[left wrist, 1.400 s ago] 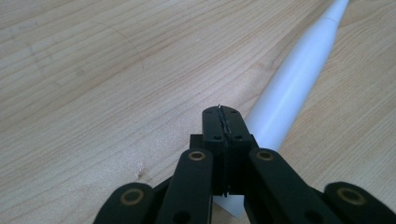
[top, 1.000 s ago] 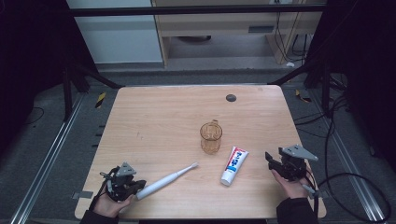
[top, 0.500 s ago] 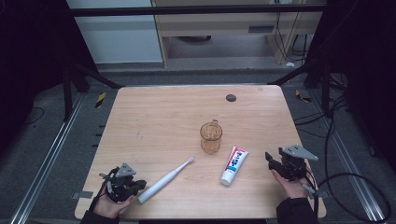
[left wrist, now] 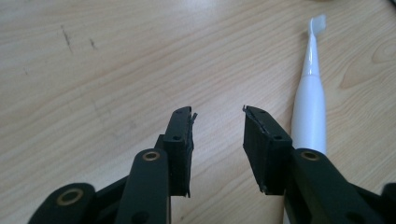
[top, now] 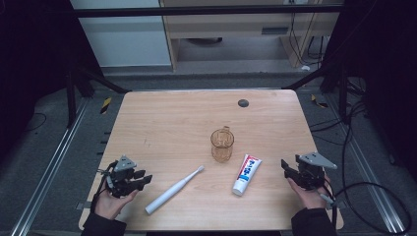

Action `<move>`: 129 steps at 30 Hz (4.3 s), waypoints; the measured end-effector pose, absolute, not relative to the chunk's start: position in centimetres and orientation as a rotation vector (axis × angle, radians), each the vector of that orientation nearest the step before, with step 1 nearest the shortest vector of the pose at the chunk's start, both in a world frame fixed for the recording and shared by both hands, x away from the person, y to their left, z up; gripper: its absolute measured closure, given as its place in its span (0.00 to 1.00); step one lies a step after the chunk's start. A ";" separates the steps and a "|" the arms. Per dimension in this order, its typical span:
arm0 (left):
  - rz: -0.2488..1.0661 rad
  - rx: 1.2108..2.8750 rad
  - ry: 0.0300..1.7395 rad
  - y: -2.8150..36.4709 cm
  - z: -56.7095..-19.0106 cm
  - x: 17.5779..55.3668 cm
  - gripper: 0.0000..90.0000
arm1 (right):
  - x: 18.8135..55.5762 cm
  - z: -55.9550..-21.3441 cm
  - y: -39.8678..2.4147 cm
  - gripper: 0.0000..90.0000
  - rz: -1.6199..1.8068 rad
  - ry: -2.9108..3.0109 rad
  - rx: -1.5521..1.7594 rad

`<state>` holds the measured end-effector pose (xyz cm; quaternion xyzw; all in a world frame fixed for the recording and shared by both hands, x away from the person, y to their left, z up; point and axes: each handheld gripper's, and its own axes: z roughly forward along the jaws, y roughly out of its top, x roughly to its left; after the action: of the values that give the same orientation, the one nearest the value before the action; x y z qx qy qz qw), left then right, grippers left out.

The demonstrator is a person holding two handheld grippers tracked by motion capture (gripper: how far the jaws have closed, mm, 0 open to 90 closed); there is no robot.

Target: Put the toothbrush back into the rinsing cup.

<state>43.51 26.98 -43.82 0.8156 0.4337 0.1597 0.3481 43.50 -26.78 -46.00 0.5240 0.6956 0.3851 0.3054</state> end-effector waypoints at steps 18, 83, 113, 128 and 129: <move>0.375 2.150 1.064 23.0 -40.4 46.7 0.48 | 43.6 -45.9 -26.7 0.46 1.006 1.845 1.384; 0.182 2.575 0.906 16.1 -45.3 46.9 0.57 | 44.5 -46.6 -25.6 0.46 0.942 1.945 1.353; 0.120 2.678 0.891 15.7 -46.5 47.2 0.70 | 44.6 -46.7 -25.6 0.45 0.936 1.959 1.363; 0.106 2.691 0.879 15.7 -46.6 47.4 0.74 | 44.6 -46.7 -25.7 0.45 0.935 1.960 1.367; 0.106 2.691 0.879 15.7 -46.6 47.4 0.74 | 44.6 -46.7 -25.7 0.45 0.935 1.960 1.367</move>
<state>47.36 15.65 -46.60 0.9386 0.3066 0.0371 0.1538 44.62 -25.67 -46.69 0.5108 0.7324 0.3493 0.2841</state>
